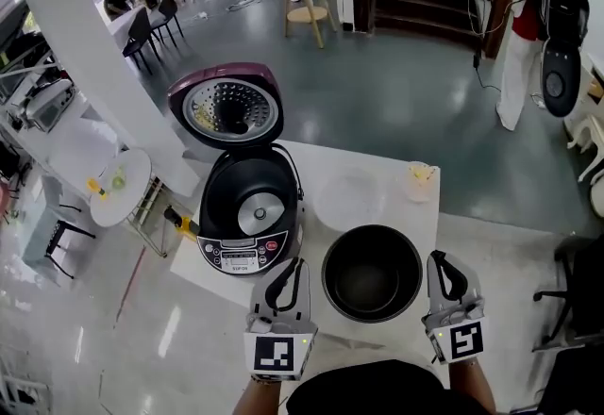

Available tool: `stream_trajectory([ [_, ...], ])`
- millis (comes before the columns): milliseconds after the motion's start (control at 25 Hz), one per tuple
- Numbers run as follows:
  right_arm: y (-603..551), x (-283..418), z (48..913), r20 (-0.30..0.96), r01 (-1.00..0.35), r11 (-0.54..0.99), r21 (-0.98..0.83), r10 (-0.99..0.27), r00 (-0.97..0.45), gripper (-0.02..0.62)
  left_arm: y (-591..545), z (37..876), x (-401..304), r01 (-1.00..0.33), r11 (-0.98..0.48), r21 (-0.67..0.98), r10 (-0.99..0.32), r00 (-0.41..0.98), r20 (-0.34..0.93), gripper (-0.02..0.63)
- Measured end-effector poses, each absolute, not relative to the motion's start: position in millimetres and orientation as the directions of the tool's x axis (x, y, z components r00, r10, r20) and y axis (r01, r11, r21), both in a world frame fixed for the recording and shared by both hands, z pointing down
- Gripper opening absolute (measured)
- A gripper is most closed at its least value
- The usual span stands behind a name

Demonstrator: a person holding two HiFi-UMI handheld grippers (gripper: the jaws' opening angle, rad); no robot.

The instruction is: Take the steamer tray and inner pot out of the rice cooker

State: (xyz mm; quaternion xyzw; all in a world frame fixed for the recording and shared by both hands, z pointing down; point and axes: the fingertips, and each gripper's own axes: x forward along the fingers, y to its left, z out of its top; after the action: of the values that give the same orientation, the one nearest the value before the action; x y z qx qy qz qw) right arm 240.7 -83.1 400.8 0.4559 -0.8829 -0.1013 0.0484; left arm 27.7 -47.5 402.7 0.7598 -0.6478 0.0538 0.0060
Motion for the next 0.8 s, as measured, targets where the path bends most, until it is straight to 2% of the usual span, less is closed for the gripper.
stream_trajectory([
  [120, -84, 245, 400, -0.013, -0.802, 0.572, 0.170, -0.813, -0.583, 0.002, -46, 407, 23, -0.988, -0.139, -0.067, -0.986, 0.132, 0.104, 0.000],
  [800, -87, 256, 412, 0.040, -0.801, 0.578, 0.155, -0.814, -0.579, 0.002, -52, 415, 27, -0.989, -0.117, -0.089, -0.986, 0.105, 0.131, -0.002],
])
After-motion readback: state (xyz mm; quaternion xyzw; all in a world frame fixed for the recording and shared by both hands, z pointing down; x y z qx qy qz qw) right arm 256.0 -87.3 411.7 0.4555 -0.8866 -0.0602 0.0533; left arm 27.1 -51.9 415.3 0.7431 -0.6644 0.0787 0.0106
